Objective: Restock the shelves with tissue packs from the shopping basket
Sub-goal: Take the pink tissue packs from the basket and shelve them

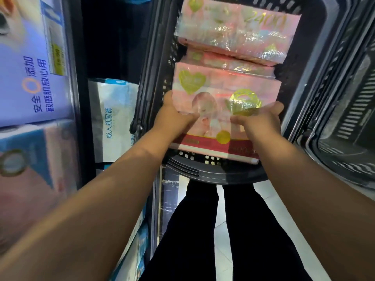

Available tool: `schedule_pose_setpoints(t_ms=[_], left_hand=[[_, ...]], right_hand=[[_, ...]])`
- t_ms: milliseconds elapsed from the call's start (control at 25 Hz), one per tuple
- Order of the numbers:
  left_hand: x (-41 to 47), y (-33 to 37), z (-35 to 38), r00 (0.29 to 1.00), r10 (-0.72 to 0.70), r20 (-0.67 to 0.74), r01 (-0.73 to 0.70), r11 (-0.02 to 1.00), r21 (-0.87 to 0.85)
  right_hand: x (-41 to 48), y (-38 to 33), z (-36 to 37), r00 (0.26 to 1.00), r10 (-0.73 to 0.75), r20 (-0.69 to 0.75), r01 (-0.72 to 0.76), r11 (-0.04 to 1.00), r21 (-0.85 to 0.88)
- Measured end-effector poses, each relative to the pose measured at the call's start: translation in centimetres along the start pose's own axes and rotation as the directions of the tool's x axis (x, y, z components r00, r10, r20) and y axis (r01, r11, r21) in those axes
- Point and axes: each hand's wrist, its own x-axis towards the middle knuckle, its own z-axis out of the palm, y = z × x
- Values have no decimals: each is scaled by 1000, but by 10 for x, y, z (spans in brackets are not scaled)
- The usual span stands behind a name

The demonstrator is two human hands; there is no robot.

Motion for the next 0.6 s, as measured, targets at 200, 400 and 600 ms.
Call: schedule_pose_setpoints(t_ms=[200, 400, 600], left_hand=[[-48, 20, -16, 999, 36, -15, -37, 998, -49], [-121, 42, -46, 999, 20, -45, -23, 997, -75], [-213, 63, -79, 996, 12, -92, -33, 972, -232]], right_hand=[[-44, 3, -24, 998, -14, -61, 16, 999, 37], [-115, -8, -69, 992, -3, -125, 5, 1000, 9], [-201, -21, -126, 949, -287, -130, 288, 958, -13]])
